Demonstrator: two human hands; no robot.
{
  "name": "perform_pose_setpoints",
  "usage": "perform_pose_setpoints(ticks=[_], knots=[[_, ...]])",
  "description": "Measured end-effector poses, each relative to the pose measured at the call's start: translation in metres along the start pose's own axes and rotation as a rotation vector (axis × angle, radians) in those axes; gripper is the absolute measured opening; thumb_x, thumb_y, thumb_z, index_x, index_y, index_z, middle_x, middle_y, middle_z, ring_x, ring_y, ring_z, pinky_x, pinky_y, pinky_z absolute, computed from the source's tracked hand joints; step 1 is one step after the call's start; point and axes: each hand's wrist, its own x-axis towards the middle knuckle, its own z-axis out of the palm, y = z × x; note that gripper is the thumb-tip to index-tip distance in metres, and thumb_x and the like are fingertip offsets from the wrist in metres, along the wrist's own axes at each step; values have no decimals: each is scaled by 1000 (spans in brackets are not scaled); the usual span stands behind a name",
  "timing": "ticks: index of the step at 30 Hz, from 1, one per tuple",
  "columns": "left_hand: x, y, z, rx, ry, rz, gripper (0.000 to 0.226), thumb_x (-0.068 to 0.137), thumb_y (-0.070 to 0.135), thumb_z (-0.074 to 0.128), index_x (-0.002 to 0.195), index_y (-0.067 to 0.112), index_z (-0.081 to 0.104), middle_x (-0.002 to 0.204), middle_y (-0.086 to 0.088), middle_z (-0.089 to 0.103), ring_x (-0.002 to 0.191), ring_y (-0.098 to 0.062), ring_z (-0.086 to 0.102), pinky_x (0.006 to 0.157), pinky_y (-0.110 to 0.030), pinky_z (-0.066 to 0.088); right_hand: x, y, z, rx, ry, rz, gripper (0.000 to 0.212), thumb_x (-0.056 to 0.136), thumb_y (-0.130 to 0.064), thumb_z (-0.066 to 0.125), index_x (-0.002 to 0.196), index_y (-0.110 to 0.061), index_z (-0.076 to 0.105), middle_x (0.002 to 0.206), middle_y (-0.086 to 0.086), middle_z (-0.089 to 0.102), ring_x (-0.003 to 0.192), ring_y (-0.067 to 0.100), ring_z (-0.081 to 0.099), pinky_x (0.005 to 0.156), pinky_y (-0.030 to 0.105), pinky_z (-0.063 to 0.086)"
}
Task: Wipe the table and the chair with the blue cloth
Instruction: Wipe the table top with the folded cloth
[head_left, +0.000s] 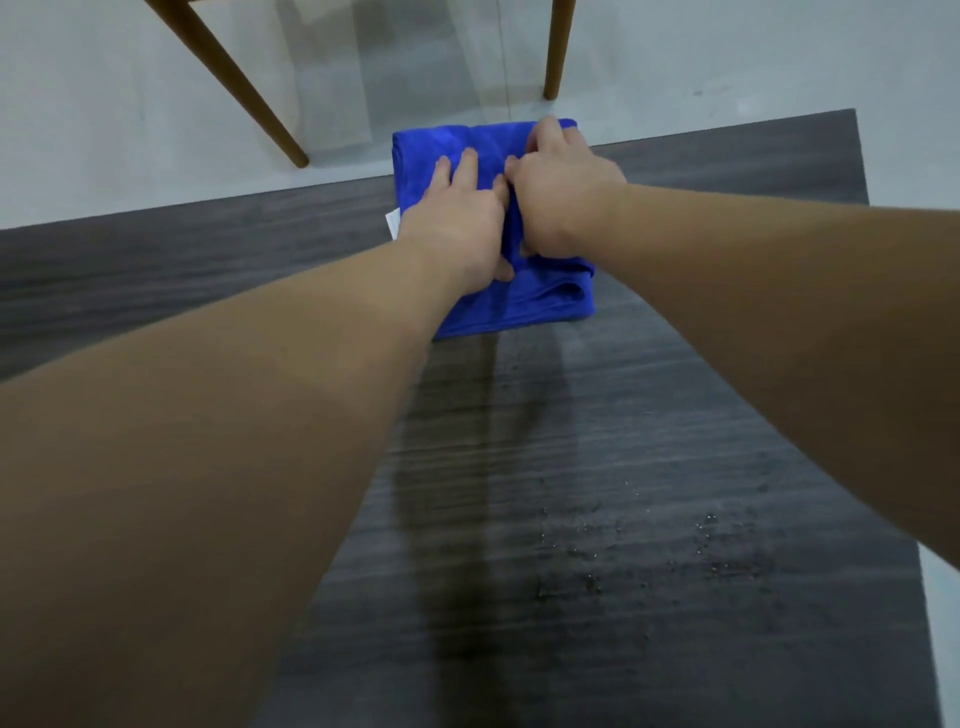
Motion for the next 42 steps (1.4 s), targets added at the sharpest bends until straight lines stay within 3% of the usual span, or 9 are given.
perform_pose_setpoints(ticks=[8,17,30,42], knots=[[-15,2,6,24,-32,-15,101,86,48,70,158,26,1,164,-8,-13,151,-30,-8,117,-52,24,-14,2,11,-46,-26,-31,60,87,-29,68,139,-17,44,141,11,28,129,30,32,92,45,44],[-62,13,41,5,-36,-10,101,86,47,70,158,28,2,164,-6,-14,151,-28,-9,114,-51,26,-68,-10,33,-91,-67,-33,66,87,-28,69,143,-13,37,144,12,24,132,30,28,92,43,45],[-136,34,92,-5,-79,-43,100,89,35,71,158,27,0,163,-7,-19,150,-28,-13,118,-46,23,-152,-25,71,-197,-75,-75,70,91,-30,64,148,-8,28,144,13,24,130,29,29,72,33,37],[-202,53,136,21,-106,-34,99,90,39,67,158,26,-3,162,-6,-21,150,-28,-15,116,-43,25,-226,-38,106,-228,-74,-68,72,90,-30,65,148,-8,28,141,12,27,127,27,32,73,30,36]])
